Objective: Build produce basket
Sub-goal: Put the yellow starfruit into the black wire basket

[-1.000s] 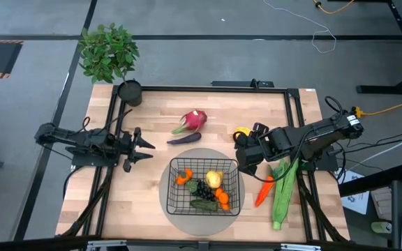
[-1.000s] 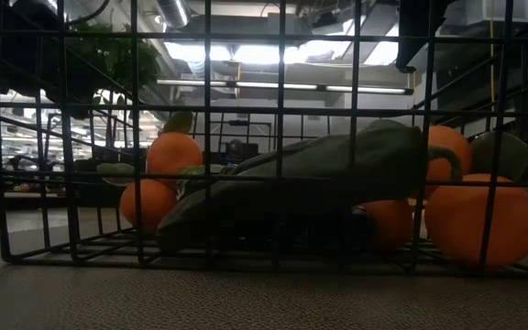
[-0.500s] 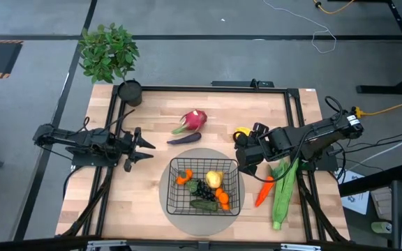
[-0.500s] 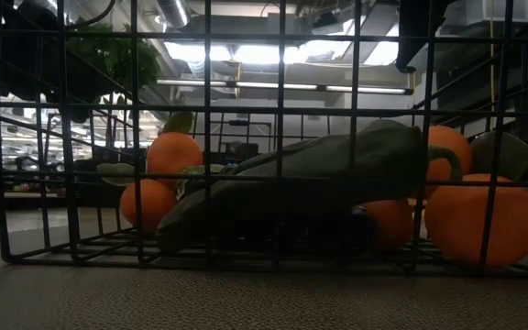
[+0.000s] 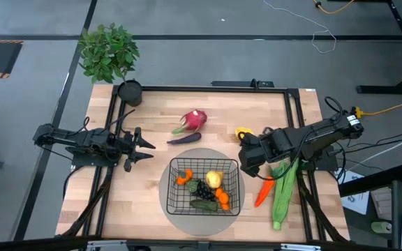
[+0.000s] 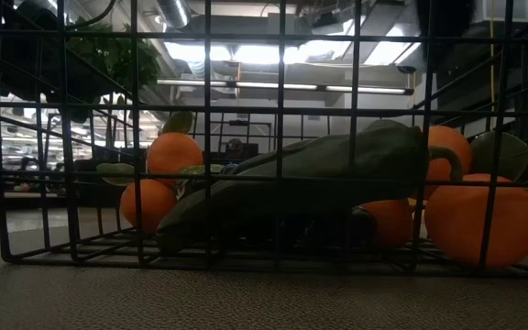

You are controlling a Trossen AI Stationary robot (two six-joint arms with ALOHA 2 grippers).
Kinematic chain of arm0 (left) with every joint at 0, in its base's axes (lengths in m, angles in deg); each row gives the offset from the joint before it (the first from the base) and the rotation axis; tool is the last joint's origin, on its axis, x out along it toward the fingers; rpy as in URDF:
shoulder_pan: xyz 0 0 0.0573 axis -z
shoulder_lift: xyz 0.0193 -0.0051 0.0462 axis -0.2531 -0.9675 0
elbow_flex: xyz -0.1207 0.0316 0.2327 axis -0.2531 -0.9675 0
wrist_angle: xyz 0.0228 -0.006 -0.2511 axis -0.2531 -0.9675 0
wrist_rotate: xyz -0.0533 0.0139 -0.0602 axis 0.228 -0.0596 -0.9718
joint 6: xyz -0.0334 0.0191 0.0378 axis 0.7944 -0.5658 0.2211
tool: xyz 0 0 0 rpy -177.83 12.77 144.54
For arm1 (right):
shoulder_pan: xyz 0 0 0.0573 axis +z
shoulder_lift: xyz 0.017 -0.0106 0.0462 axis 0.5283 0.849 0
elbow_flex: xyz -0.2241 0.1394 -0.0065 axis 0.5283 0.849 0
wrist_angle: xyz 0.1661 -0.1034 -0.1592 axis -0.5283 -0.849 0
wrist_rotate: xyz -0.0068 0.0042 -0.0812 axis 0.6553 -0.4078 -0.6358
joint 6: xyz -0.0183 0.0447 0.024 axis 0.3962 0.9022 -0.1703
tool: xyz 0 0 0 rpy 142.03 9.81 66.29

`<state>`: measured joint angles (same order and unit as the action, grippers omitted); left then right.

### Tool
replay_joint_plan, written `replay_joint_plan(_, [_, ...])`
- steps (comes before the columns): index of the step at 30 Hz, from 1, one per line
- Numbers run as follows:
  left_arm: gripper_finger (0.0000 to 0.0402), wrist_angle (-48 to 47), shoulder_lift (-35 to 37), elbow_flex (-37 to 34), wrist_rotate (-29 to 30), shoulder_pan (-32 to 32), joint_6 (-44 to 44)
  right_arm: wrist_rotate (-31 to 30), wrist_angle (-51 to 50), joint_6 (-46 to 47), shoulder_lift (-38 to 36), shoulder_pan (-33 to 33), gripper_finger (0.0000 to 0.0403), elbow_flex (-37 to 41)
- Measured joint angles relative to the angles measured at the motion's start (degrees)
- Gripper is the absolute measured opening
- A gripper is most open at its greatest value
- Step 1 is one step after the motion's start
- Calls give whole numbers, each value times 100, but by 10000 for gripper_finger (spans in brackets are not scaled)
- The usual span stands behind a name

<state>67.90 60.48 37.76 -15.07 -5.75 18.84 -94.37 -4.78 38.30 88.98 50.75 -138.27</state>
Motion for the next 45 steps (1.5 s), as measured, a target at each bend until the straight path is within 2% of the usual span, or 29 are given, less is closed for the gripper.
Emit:
replay_joint_plan(3, [170, 0, 0, 0, 2, 0, -7, 212, -534, 712, 0, 159, 237, 0])
replay_joint_plan(9, [170, 3, 0, 0, 2, 0, -315, -353, -849, 1102, 0, 141, 237, 1])
replay_joint_plan(14, [170, 3, 0, 0, 2, 0, -352, -414, -836, 661, 0, -535, 237, 1])
replay_joint_plan(17, [170, 5, 0, 0, 4, 0, -354, -391, -757, -1, 0, -1175, 237, 1])
replay_joint_plan(21, [170, 5, 0, 0, 4, 0, -356, 294, 166, -1398, 0, -2097, 237, 1])
replay_joint_plan(24, [170, 5, 0, 0, 4, 0, -356, 588, 658, -1910, 16, -2723, 237, 172])
replay_joint_plan(28, [170, 5, 0, -2, 4, 2, -355, 892, 966, -2458, 12, -3352, 237, 947])
replay_joint_plan(33, [170, 5, 0, -2, 7, 2, -354, 1998, 2411, -2984, -4, -3607, 237, 2098])
replay_joint_plan(45, [170, 5, 0, -2, 7, 2, -352, 1783, 3908, -2726, -35, -3614, 234, 3388])
